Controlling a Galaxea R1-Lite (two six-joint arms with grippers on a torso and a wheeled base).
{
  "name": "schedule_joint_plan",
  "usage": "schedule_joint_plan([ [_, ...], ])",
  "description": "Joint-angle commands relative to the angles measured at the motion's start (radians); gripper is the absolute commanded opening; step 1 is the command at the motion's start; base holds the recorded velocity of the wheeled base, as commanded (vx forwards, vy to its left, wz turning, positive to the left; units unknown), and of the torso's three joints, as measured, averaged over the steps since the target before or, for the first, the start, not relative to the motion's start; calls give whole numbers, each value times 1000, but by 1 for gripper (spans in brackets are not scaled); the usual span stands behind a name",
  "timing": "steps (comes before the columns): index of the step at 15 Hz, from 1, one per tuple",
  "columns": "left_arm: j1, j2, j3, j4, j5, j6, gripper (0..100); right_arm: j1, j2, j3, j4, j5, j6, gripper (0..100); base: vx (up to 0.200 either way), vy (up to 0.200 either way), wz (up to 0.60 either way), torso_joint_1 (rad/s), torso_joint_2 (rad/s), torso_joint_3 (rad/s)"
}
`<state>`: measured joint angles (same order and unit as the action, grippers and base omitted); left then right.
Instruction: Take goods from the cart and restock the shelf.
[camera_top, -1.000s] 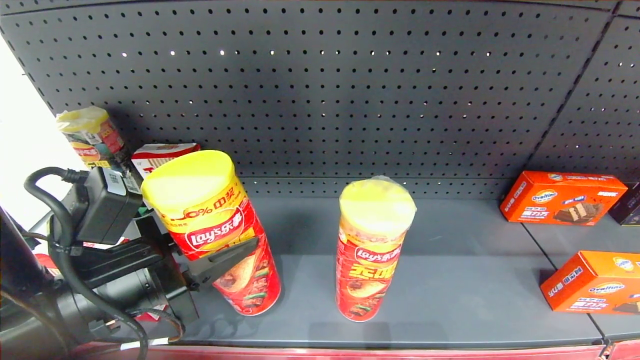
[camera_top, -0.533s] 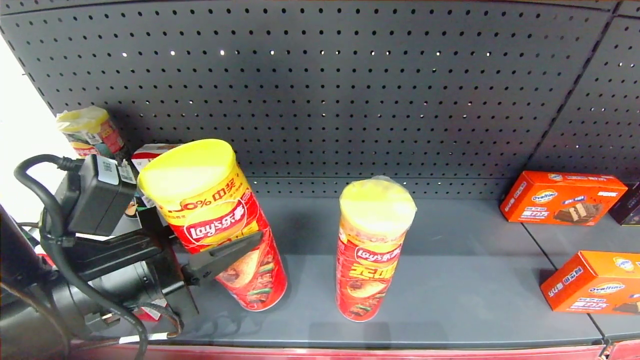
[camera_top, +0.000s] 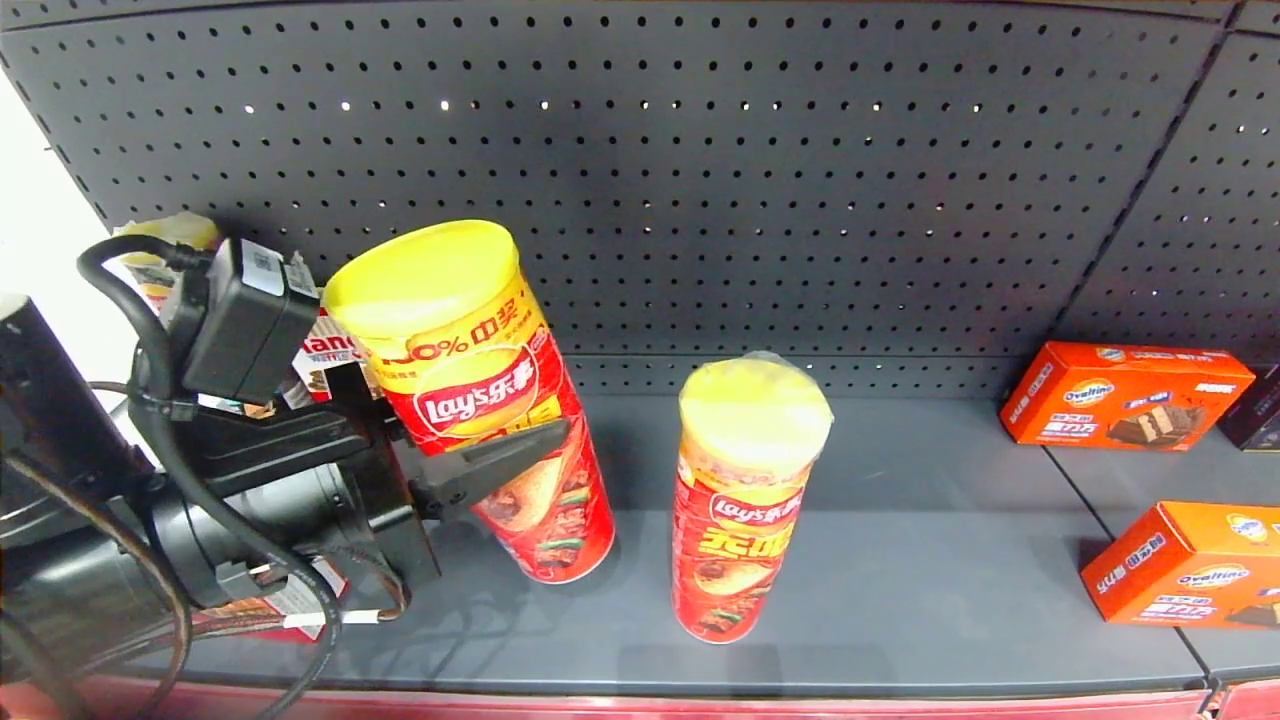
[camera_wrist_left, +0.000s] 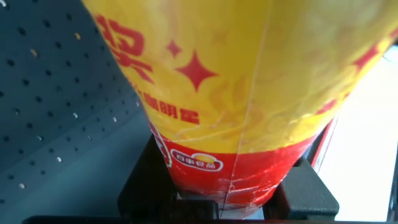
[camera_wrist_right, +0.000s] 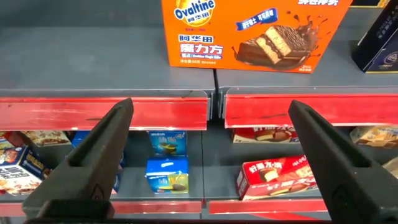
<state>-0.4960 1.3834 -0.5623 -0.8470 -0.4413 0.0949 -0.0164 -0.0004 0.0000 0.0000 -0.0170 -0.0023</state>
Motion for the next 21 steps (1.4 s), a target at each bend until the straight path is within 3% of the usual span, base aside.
schedule_joint_plan([
  [1,5,51,-48,6,-1,0,0,1,0,0,0,0,-1,100,0,0,0,0,0,0],
  [2,8,62,-67,8,-2,0,0,1,0,0,0,0,-1,100,0,0,0,0,0,0],
  [4,5,138,-211,59,1,0,0,0,0,0,0,0,-1,100,0,0,0,0,0,0],
  [6,34,132,-317,338,6,11,0,1,0,0,0,0,-1,100,0,0,0,0,0,0],
  [8,83,158,-349,330,-2,16,0,1,0,0,0,0,1,100,0,0,0,0,0,0],
  [12,85,190,-387,301,-60,29,0,0,0,0,0,0,-1,100,0,0,0,0,0,0],
  [14,80,221,-406,299,-66,94,0,1,0,0,0,0,-1,100,0,0,0,0,0,0],
  [15,76,233,-416,298,-66,103,0,0,0,0,0,0,-1,100,0,0,0,0,0,0],
  [19,71,306,-488,292,-70,111,0,0,0,0,0,0,-1,100,0,0,0,0,0,0],
  [21,65,370,-553,287,-99,112,0,0,0,0,0,0,1,100,0,0,0,0,0,0],
])
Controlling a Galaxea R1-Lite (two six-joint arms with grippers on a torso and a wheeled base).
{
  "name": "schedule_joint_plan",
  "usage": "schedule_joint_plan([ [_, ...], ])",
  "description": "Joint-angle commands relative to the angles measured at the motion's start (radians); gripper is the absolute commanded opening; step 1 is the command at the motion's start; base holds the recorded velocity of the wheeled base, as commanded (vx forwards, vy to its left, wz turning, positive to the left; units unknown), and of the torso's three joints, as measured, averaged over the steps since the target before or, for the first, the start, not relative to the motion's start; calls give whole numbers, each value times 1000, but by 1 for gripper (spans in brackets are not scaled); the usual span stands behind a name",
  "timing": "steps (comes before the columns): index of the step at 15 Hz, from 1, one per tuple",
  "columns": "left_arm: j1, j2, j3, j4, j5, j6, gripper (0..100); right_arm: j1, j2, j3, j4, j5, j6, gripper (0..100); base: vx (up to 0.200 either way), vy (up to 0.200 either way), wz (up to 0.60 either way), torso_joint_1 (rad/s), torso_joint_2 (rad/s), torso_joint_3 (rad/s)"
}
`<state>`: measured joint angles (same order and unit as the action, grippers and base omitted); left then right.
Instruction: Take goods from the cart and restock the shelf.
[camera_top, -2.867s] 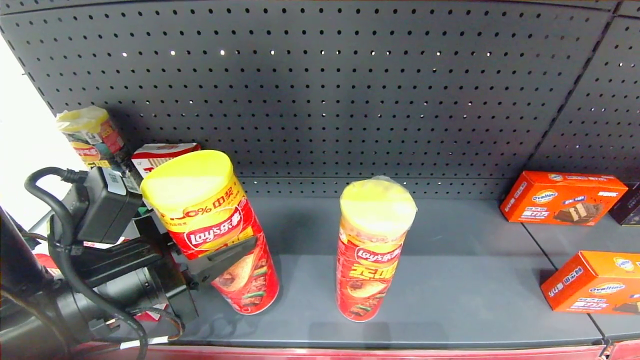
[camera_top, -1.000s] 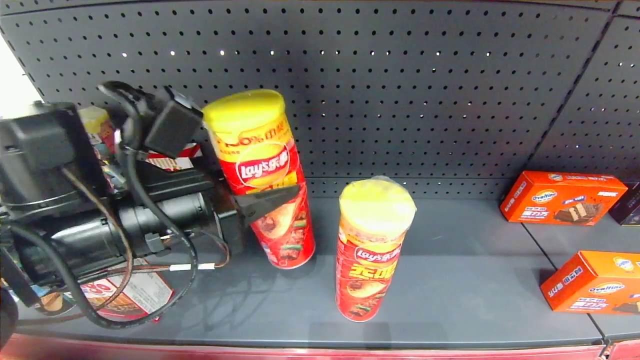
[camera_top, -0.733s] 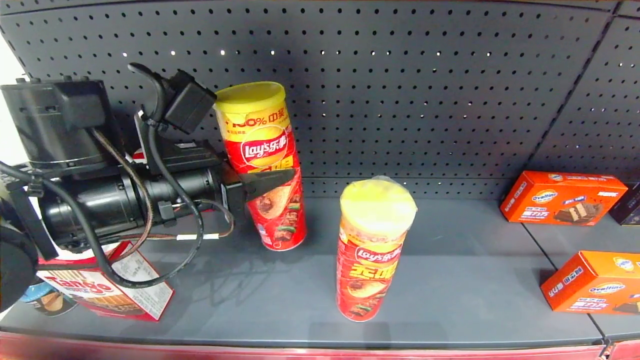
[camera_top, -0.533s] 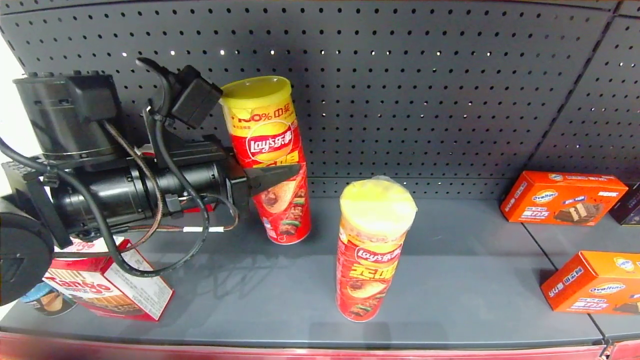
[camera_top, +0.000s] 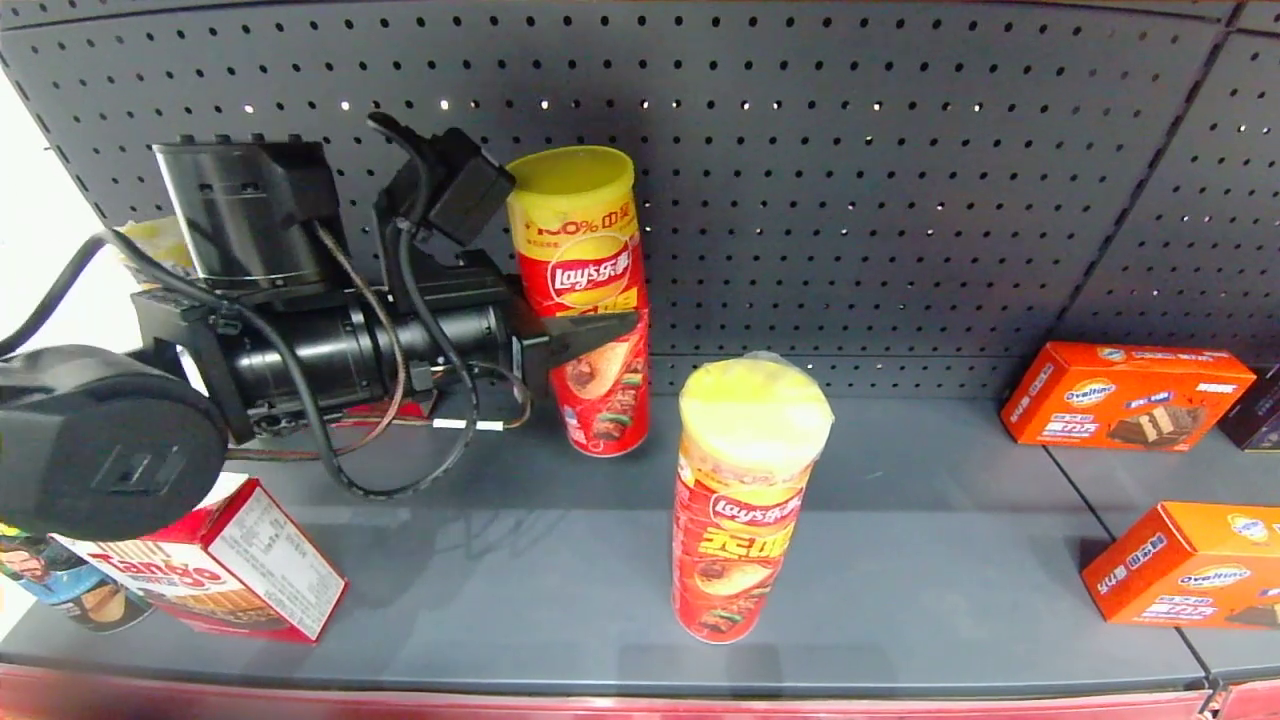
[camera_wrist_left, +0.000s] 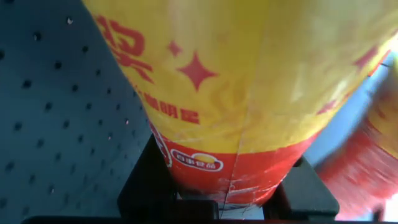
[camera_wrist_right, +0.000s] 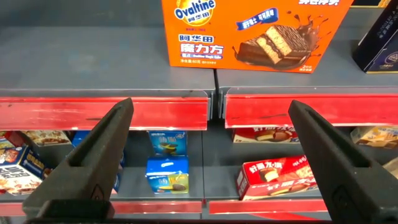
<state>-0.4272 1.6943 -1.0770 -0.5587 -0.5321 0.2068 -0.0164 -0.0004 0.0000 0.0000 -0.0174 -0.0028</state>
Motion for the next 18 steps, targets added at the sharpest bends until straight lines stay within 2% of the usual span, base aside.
schedule_joint_plan([
  [1,-10,76,-50,-10,-17,0,0,0,0,0,0,1,0,100,0,0,0,0,0,0],
  [2,-13,104,-69,-40,-28,0,0,0,0,0,0,1,1,100,0,0,0,0,0,0],
  [4,-8,153,-93,-61,-55,49,0,1,0,0,0,1,0,100,0,0,0,0,0,0],
  [5,-5,166,-92,-59,-100,79,0,1,0,0,0,1,0,100,0,0,0,0,0,0],
  [6,-5,176,-92,-58,-121,88,0,0,0,0,0,1,0,100,0,0,0,0,0,0],
  [11,7,228,-150,-50,-124,89,0,0,0,0,0,1,0,100,0,0,0,0,0,0],
  [14,8,249,-201,-7,-124,89,0,1,0,0,0,1,0,100,0,0,0,0,0,0],
  [18,8,272,-222,17,-124,98,0,1,0,0,0,1,0,100,0,0,0,0,0,0],
])
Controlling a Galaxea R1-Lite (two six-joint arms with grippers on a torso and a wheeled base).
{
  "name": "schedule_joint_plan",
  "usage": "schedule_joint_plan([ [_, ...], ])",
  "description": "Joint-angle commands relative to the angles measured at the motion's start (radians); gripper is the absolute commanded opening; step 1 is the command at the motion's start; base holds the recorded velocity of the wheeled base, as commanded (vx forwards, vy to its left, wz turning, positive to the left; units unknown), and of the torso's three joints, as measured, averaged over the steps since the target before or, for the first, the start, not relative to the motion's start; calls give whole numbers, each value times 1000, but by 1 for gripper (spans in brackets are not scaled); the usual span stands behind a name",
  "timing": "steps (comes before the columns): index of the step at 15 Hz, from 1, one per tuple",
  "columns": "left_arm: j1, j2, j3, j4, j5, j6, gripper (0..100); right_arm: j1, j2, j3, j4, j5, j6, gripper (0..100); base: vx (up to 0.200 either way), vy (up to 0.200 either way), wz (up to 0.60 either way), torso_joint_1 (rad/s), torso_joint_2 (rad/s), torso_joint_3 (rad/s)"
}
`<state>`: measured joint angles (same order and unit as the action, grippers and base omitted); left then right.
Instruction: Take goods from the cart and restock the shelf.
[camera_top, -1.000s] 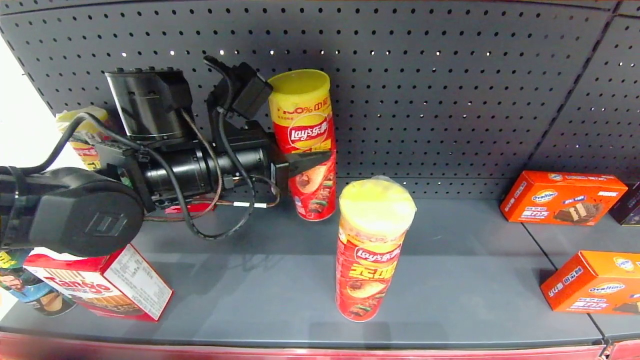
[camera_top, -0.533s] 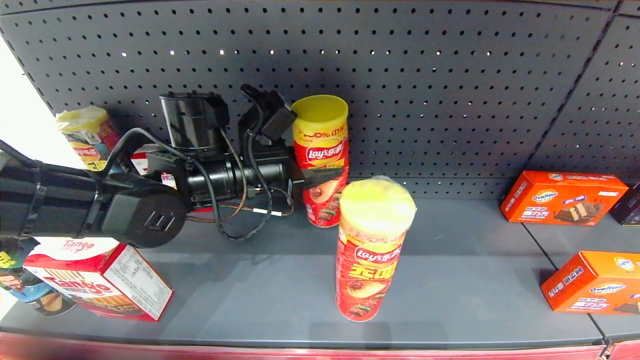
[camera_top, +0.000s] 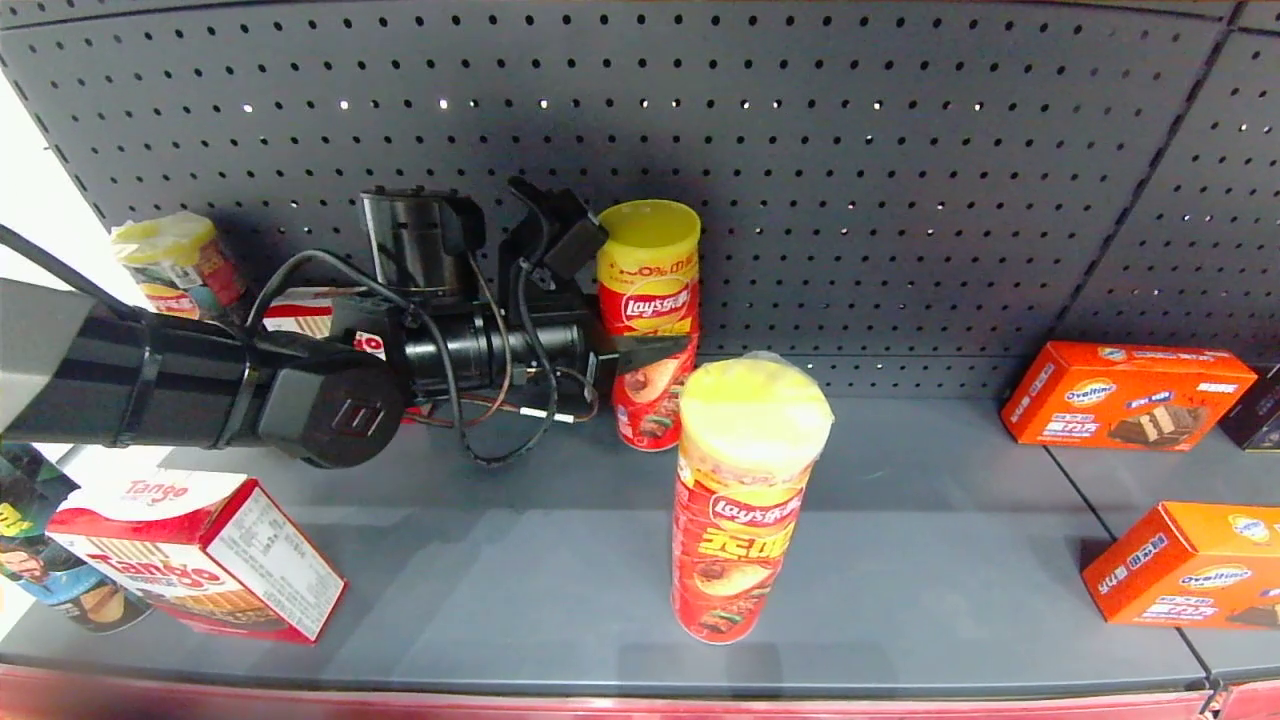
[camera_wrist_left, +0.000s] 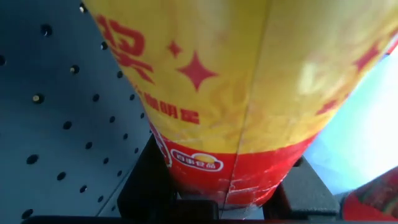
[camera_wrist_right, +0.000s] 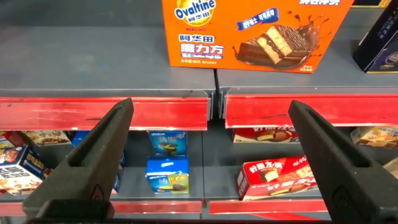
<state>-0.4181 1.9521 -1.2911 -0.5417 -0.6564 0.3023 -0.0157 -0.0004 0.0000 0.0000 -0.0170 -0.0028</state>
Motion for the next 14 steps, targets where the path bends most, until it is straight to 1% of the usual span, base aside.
schedule_joint_plan([
  [1,-2,19,-8,0,0,3,0,0,0,0,0,0,1,100,0,0,0,0,0,0],
  [7,-16,47,-13,-3,-2,4,0,0,0,0,0,0,0,100,0,0,0,0,0,0],
  [9,-19,62,-16,-3,0,21,0,0,0,0,0,0,0,100,0,0,0,0,0,0],
  [14,-31,82,-16,-9,0,31,0,0,0,0,0,0,0,100,0,0,0,0,0,0],
])
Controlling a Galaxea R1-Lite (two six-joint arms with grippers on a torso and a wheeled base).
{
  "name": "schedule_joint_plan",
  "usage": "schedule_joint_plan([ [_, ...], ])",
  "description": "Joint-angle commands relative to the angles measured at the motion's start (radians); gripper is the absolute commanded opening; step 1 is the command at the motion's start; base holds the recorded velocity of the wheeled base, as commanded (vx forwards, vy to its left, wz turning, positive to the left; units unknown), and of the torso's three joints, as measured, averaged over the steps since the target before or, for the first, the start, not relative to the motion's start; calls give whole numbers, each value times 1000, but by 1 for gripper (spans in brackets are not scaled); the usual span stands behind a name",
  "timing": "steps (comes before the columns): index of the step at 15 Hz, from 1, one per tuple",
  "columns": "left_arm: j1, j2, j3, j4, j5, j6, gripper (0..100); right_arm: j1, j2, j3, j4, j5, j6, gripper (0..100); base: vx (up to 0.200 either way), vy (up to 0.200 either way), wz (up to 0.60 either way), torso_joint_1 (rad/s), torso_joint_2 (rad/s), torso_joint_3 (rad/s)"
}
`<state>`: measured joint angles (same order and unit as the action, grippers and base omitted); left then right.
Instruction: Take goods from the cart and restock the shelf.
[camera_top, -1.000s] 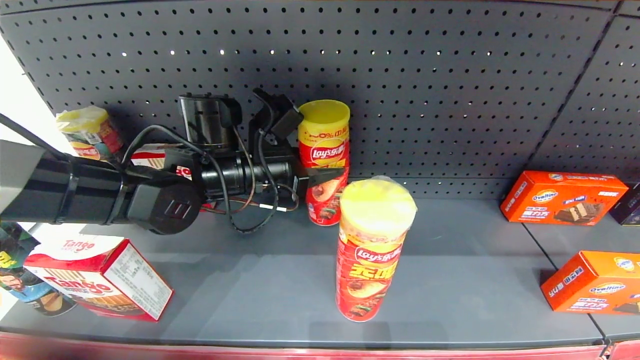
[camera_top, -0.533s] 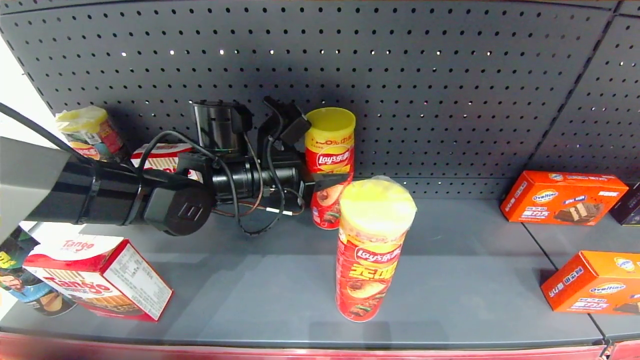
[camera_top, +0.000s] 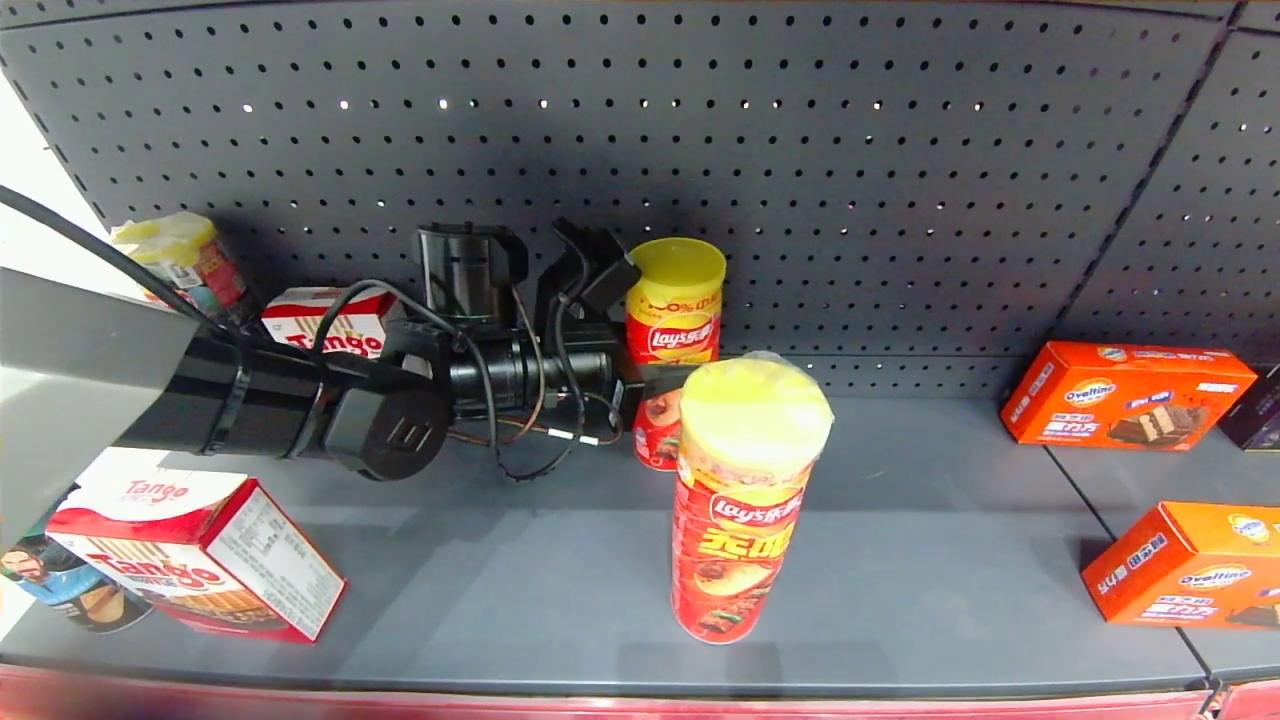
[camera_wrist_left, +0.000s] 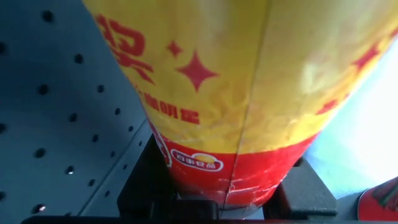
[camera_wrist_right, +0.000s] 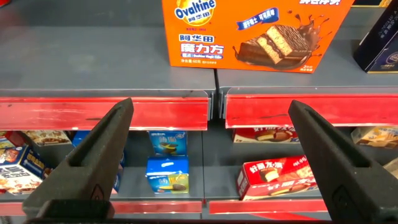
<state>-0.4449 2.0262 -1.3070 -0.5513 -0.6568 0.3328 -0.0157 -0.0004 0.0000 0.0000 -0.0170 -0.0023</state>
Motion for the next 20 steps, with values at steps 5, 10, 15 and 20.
schedule_joint_plan([
  [5,-5,2,12,-9,3,17,100,-1,0,0,0,0,-1,100,0,0,0,0,0,0],
  [10,6,-142,153,-56,11,12,100,-1,0,0,0,0,-1,100,0,0,0,0,0,0],
  [15,34,-265,325,-58,98,55,100,0,0,0,0,0,-1,100,0,0,0,0,0,0],
  [20,25,-254,298,-59,192,45,100,-1,0,0,0,0,1,100,0,0,0,0,0,0],
])
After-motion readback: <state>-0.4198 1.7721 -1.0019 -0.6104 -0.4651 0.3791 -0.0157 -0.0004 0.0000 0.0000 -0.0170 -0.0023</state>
